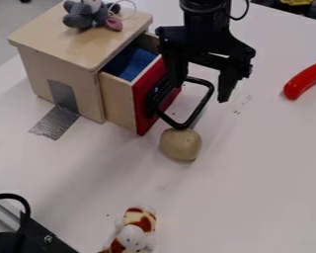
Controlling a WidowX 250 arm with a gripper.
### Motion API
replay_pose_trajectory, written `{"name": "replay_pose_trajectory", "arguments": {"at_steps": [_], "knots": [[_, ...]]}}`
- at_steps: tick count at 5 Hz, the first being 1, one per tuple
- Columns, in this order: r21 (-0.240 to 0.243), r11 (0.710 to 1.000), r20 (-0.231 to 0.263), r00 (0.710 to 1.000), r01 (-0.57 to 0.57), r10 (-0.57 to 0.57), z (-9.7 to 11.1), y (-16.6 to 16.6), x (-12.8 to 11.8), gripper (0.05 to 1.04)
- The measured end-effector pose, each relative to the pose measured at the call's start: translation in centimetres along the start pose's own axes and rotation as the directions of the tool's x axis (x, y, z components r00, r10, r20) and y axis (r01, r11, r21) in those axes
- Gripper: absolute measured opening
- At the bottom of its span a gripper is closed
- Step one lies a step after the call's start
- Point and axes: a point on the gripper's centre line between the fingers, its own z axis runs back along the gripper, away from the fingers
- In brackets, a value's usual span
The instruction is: Get the gray donkey out of the drawer
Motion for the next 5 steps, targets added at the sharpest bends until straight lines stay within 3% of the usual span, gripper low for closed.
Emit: {"name": "replay_pose_trajectory", "arguments": {"at_steps": [2, 5], "knots": [[0.004, 1.000, -0.031, 0.999, -0.008, 0.008, -0.3, 2.1, 0.1, 1.000], [0.035, 0.999, 0.053, 0.998, -0.030, 0.029, 4.9, 11.2, 5.0, 1.000]]}}
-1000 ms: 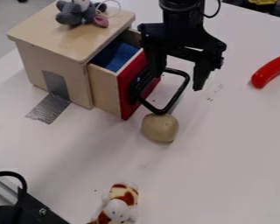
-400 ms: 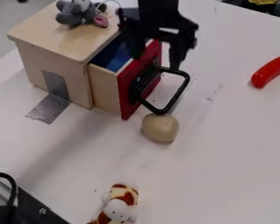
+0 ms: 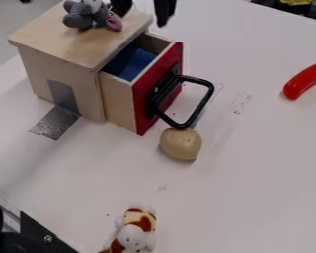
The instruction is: Get the gray donkey out of the drawer
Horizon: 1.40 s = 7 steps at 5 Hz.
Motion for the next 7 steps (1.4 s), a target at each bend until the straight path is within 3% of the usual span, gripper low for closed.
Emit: {"name": "replay_pose_trajectory", "arguments": {"at_steps": [1, 4, 6, 7], "knots": [[0.014, 1.000, 0.031, 0.999, 0.020, -0.020, 0.6, 3.1, 1.8, 1.000], [-0.084, 0.995, 0.015, 0.999, 0.051, -0.050, -2.0, 10.4, 0.7, 1.000], [-0.100, 0.995, -0.054, 0.998, 0.014, -0.019, -5.9, 10.5, -0.7, 1.001], [-0.085, 0.996, -0.073, 0.997, 0.023, -0.030, -6.5, 10.0, -0.8, 0.972]]}}
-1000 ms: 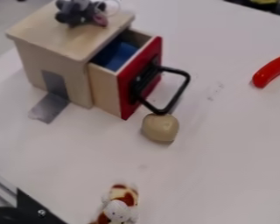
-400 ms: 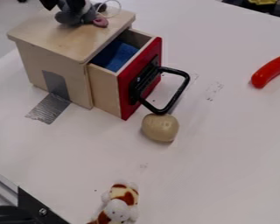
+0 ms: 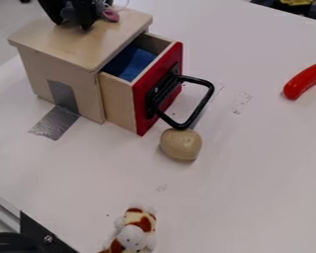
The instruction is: Get the gray donkey out of the drawer
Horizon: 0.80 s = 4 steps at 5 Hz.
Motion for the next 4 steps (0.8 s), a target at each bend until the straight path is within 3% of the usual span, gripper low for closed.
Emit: {"name": "replay_pose_trajectory", "arguments": {"at_steps": [2, 3, 4], "knots": [[0.024, 1.000, 0.001, 1.000, 0.013, -0.013, 0.0, -1.2, 0.2, 0.409], [0.022, 1.000, 0.000, 1.000, 0.012, -0.012, 0.0, -1.8, 0.1, 0.251], [0.016, 1.000, -0.014, 1.000, -0.014, 0.014, 0.4, -2.9, -0.8, 0.194]]}}
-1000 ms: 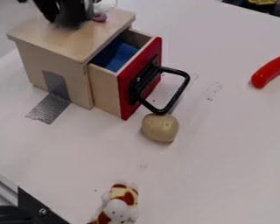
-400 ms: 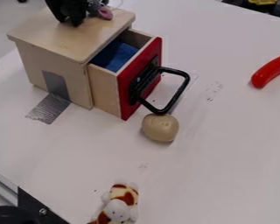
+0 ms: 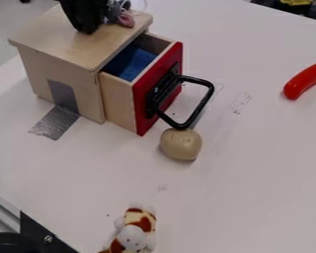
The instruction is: Get the gray donkey out of the drawer
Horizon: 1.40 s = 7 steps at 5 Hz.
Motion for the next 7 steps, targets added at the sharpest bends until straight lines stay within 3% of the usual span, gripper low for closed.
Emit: {"name": "replay_pose_trajectory", "arguments": {"at_steps": [1, 2, 4, 5, 7], "knots": [[0.021, 0.998, -0.037, 0.997, -0.067, 0.068, 1.7, -2.3, -3.2, 0.174], [0.074, 0.986, -0.053, 0.987, -0.151, 0.155, 3.2, -5.2, -7.7, 0.170], [0.103, 0.977, -0.103, 0.975, -0.184, 0.195, 1.1, -7.3, -17.3, 0.170], [0.109, 0.969, -0.097, 0.968, -0.222, 0.233, 0.0, -7.2, -19.1, 0.214], [0.103, 0.965, -0.064, 0.967, -0.241, 0.248, 0.0, -7.1, -18.9, 0.784]]}}
